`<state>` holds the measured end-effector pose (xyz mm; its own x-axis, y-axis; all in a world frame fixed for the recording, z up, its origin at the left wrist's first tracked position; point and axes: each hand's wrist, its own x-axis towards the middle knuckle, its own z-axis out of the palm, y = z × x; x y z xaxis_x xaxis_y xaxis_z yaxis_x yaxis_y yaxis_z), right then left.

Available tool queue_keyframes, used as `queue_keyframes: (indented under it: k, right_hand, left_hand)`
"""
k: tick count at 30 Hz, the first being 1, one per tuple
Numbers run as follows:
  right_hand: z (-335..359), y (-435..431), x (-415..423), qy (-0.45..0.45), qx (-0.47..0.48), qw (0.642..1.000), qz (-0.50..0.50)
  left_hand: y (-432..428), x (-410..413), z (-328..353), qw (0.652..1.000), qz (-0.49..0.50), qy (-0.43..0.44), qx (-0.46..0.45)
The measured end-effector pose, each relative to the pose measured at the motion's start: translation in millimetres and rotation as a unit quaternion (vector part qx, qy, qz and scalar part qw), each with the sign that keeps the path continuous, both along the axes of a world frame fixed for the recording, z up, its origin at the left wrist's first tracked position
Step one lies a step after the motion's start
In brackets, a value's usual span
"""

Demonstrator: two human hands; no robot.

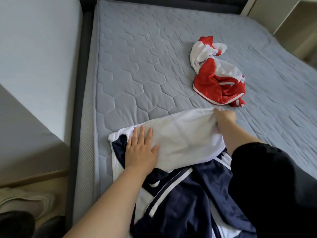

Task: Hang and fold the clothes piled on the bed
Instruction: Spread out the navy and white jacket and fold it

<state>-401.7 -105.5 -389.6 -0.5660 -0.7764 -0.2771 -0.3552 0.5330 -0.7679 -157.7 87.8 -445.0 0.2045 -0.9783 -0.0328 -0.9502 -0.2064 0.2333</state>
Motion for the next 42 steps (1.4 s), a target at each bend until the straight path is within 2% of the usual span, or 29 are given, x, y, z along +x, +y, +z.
queue_keyframes:
  k: [5, 11, 12, 14, 16, 17, 19, 20, 21, 25, 27, 30, 32, 34, 35, 38, 42]
  right_hand:
    - [-7, 11, -9, 0.089, 0.030, 0.992, 0.083]
    - [-3, 27, 5, 0.140, 0.075, 0.987, 0.030]
    - [1, 29, 17, 0.179, 0.052, 0.982, 0.037]
    - [8, 37, 44, 0.252, -0.073, 0.959, 0.102]
    - [11, 52, 72, 0.272, -0.209, 0.907, 0.245]
    - [7, 62, 83, 0.280, -0.234, 0.866, 0.341]
    - [-11, 80, 94, 0.303, -0.194, 0.790, 0.497]
    - [-21, 84, 91, 0.318, -0.147, 0.772, 0.531]
    - [-28, 83, 83, 0.332, -0.102, 0.773, 0.532]
    - [-36, 63, 48, 0.341, -0.014, 0.831, 0.440]
    - [-38, 60, 44, 0.347, -0.005, 0.832, 0.433]
    - [-36, 59, 47, 0.382, -0.021, 0.810, 0.443]
    - [-28, 54, 50, 0.406, -0.021, 0.776, 0.482]
    - [-17, 48, 56, 0.399, 0.006, 0.751, 0.527]
    - [-12, 44, 58, 0.400, 0.021, 0.739, 0.542]
    - [4, 27, 62, 0.448, 0.060, 0.692, 0.562]
    - [25, 16, 66, 0.529, 0.148, 0.635, 0.543]
  left_hand:
    - [0, 0, 0, 1.000, 0.000, 0.012, 0.005]
    - [1, 4, 7, 0.999, -0.012, 0.037, 0.003]
    - [2, 7, 10, 0.999, -0.020, 0.042, -0.008]
    - [1, 11, 17, 0.998, -0.037, 0.032, -0.049]
    - [-1, 13, 22, 0.995, -0.037, -0.002, -0.091]
    - [-2, 14, 23, 0.995, -0.022, -0.008, -0.094]
    - [-1, 21, 20, 0.998, 0.026, -0.010, -0.056]
    - [0, 27, 16, 0.998, 0.047, -0.015, -0.029]
    - [2, 34, 12, 0.998, 0.064, -0.019, -0.007]
    - [6, 62, 9, 0.993, 0.114, -0.002, 0.036]
    - [4, 62, 15, 0.993, 0.114, 0.000, 0.037]
    - [-5, 58, 27, 0.993, 0.112, 0.002, -0.031]
    - [-16, 60, 36, 0.989, 0.100, 0.080, -0.074]
    - [-28, 66, 49, 0.965, 0.108, 0.234, -0.046]
    - [-33, 70, 55, 0.957, 0.101, 0.270, -0.015]
    - [-37, 77, 64, 0.970, 0.047, 0.220, 0.087]
    - [-34, 75, 71, 0.980, 0.022, 0.143, 0.137]
